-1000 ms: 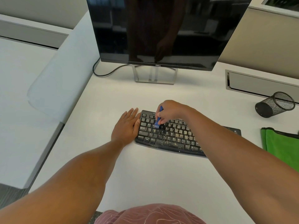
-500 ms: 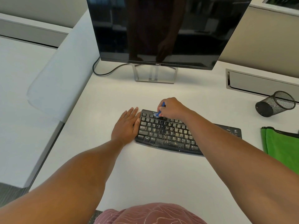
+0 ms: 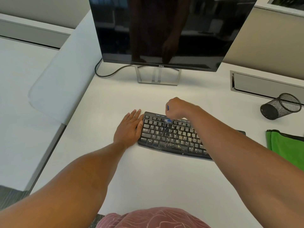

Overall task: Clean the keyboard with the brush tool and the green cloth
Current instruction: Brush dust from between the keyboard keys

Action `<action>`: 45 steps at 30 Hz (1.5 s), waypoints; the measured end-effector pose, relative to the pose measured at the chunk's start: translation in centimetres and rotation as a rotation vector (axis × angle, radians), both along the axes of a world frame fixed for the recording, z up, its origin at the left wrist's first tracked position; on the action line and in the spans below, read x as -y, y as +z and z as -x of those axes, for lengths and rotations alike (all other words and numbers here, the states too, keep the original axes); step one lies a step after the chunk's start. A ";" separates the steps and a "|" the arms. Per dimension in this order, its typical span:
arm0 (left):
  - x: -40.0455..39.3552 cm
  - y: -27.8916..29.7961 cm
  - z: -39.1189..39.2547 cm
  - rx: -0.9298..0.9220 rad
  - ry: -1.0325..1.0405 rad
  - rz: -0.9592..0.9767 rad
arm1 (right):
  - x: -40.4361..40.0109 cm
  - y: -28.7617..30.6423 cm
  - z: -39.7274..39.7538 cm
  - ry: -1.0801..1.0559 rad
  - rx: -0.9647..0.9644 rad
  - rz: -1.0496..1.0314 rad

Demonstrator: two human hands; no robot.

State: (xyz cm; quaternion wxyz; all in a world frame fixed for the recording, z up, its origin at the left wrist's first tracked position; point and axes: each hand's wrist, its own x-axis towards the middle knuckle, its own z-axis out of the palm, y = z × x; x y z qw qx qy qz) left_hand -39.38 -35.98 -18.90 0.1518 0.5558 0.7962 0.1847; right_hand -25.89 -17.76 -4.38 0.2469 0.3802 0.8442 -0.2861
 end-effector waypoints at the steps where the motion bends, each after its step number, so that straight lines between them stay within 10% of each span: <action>1: 0.0 0.0 0.0 -0.001 -0.001 -0.001 | -0.2 0.3 0.0 0.009 0.044 -0.022; 7: -0.1 0.1 0.0 -0.002 -0.005 0.001 | -0.4 0.1 0.3 -0.096 -0.232 0.101; 23: 0.0 0.2 0.0 0.010 -0.004 -0.003 | 0.0 0.0 0.0 0.198 0.153 -0.022; 29: 0.0 0.2 0.0 0.009 -0.010 0.001 | 1.0 0.0 1.2 -0.008 -0.190 0.119; 35: 0.0 0.1 0.0 0.007 -0.008 0.003 | 0.2 0.3 0.2 0.086 0.109 -0.003; 45: 0.0 0.2 -0.1 0.009 -0.008 -0.003 | -0.8 0.0 -2.0 -0.029 0.006 0.132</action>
